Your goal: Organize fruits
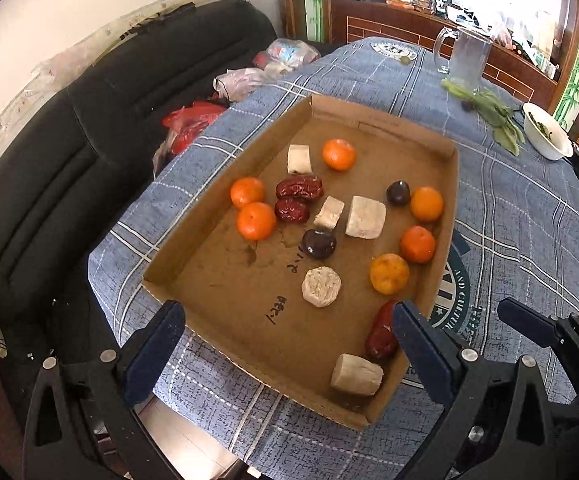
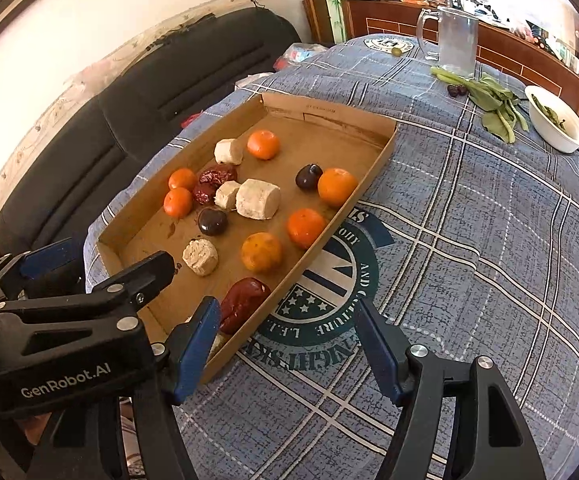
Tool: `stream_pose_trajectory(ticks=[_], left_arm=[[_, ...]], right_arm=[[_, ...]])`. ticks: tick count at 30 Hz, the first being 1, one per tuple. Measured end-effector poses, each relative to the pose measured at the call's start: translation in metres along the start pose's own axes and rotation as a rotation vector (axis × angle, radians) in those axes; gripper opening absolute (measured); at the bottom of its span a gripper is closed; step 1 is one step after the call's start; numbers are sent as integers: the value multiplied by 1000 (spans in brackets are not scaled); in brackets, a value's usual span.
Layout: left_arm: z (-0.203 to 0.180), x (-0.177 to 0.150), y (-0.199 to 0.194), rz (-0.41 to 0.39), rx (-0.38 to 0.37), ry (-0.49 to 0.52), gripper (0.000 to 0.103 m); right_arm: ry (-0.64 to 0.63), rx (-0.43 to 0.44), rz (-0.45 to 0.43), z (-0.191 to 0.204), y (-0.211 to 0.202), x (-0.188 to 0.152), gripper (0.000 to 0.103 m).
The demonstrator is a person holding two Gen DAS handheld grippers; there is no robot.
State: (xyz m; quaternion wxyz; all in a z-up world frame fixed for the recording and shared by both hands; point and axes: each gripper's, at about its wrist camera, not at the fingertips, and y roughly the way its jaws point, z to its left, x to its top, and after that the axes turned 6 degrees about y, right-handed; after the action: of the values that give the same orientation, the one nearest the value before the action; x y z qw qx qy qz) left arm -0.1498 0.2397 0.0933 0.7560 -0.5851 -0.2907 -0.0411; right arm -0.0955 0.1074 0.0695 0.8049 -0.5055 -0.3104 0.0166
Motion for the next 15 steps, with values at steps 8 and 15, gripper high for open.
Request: stream_pose_trajectory(ticks=[8,15], left_arm=[[1,1,10,30,-8,2,103],[5,3,18,52,-18,1,103]], right_arm=[[3,-15,14,3,9,0,75],[6,-22,24,5,15,1,76]])
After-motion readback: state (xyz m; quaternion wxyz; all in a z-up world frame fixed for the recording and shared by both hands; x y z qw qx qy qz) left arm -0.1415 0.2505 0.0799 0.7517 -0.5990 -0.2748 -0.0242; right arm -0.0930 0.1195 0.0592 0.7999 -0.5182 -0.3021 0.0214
